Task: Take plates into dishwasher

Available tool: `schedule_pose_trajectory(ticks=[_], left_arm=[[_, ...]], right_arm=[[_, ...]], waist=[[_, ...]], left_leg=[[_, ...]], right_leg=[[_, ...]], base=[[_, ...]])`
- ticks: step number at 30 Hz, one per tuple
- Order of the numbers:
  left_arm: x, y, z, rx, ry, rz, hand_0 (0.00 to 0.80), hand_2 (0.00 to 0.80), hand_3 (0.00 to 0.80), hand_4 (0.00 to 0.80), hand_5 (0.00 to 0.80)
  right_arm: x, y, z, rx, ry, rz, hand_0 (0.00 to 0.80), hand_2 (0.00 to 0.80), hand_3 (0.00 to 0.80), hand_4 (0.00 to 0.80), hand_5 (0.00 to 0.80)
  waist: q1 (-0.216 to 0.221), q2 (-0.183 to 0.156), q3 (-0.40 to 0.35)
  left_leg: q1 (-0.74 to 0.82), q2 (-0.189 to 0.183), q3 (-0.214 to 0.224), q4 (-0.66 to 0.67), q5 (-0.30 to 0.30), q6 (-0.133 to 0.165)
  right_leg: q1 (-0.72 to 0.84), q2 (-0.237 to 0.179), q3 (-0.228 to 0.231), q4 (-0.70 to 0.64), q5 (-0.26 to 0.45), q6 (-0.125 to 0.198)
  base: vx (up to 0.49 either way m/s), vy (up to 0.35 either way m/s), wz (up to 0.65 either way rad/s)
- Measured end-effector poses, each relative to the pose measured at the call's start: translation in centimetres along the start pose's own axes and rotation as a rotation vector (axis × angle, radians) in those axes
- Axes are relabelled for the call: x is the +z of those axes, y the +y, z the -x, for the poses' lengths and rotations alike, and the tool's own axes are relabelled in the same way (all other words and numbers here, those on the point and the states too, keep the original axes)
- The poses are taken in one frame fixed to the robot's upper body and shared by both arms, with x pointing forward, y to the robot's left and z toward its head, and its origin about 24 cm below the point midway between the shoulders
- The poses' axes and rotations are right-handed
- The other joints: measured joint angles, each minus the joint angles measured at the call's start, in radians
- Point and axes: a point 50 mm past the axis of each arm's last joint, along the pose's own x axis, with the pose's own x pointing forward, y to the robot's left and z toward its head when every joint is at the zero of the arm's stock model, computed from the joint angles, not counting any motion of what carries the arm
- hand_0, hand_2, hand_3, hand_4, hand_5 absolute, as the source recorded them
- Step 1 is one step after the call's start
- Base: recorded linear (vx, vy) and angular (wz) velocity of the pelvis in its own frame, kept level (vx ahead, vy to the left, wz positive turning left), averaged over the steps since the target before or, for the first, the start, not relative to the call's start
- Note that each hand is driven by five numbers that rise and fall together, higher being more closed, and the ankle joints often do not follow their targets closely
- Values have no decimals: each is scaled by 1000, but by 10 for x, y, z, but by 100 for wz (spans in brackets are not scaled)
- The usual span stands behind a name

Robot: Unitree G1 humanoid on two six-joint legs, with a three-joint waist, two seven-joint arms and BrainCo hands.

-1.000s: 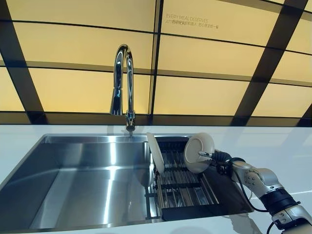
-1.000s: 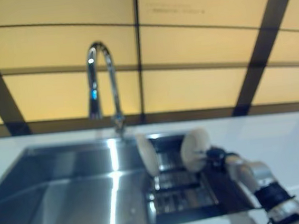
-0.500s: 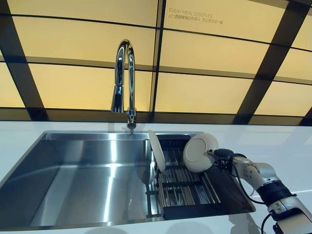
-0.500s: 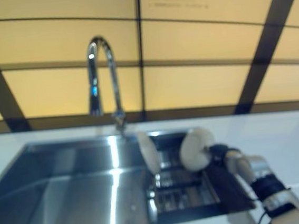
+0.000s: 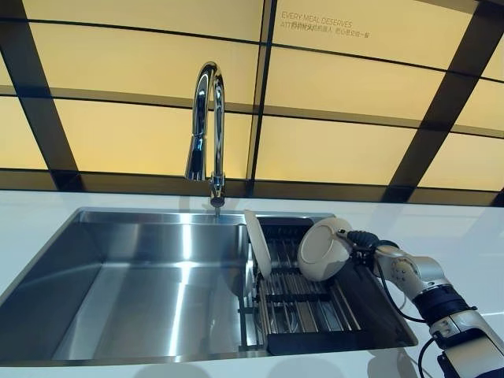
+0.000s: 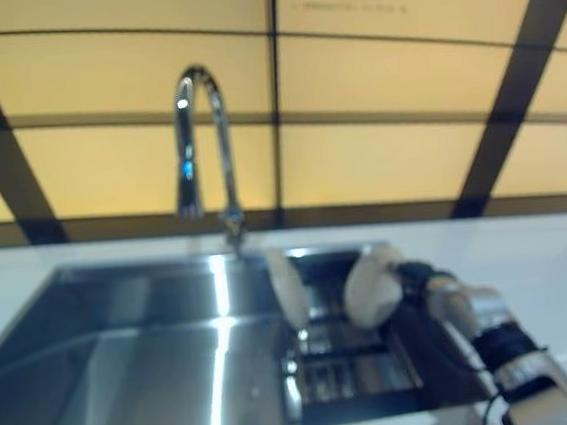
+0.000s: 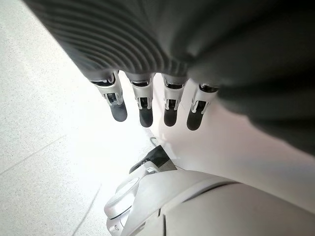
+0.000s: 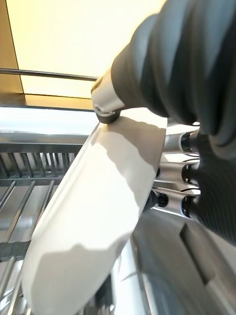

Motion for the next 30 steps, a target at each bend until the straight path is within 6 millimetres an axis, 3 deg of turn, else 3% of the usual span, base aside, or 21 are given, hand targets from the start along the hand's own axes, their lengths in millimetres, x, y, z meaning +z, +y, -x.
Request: schedule_pose_trajectory(ticks=[4,6,14,23,26,28,30], left_arm=[[1,0,0,1,-5,0,0,0,0,0,0],[3,1,0,3,-10,-1,0,0,0,0,0],[-2,2,1,5,0,8,0,0,0,0,0],[-11,0,1,0,18,4,0,0,0,0,0],[-17,-4,2,-8,30,-1,0,0,0,0,0],[-22,-5,2,-12,39,-3,0,0,0,0,0],[-26,-7,3,-18,41,-19,0,0,0,0,0]], right_arm=[[18,5,6,4,-120,35,800,800,800,800,800],[40,13,19,42,-246,68,800,800,800,800,800],[86,23,57,123,-551,65,800,800,800,800,800],[136,-3,113,-6,-911,118,800,800,800,800,800],[142,-23,124,-88,-961,114,800,800,800,800,800],[137,-39,125,-157,-957,95,800,800,800,800,800],[128,-53,126,-215,-940,79,800,800,800,800,800]], waist=[[-4,3,12],[-6,5,23],[-28,-6,27],[-59,-21,29],[-63,-25,29],[-80,-24,30],[-88,-23,31]], left_leg=[[1,0,2,0,0,0],[1,0,5,0,-1,1],[3,-1,15,-1,-5,4],[5,-3,50,0,-9,12],[14,0,74,0,-18,17],[12,19,87,-1,-19,19],[11,38,130,-1,-19,22]], right_leg=[[-1,0,2,1,0,0],[-2,0,5,1,1,1],[-14,-1,20,14,1,3],[-37,-3,58,30,-2,20],[-57,1,75,61,9,43],[-79,15,76,77,43,95],[-111,27,75,92,77,150]], base=[[3,30,-1],[9,60,-4],[18,71,-4],[34,90,-12],[55,82,-30],[33,54,-33],[6,70,-58]])
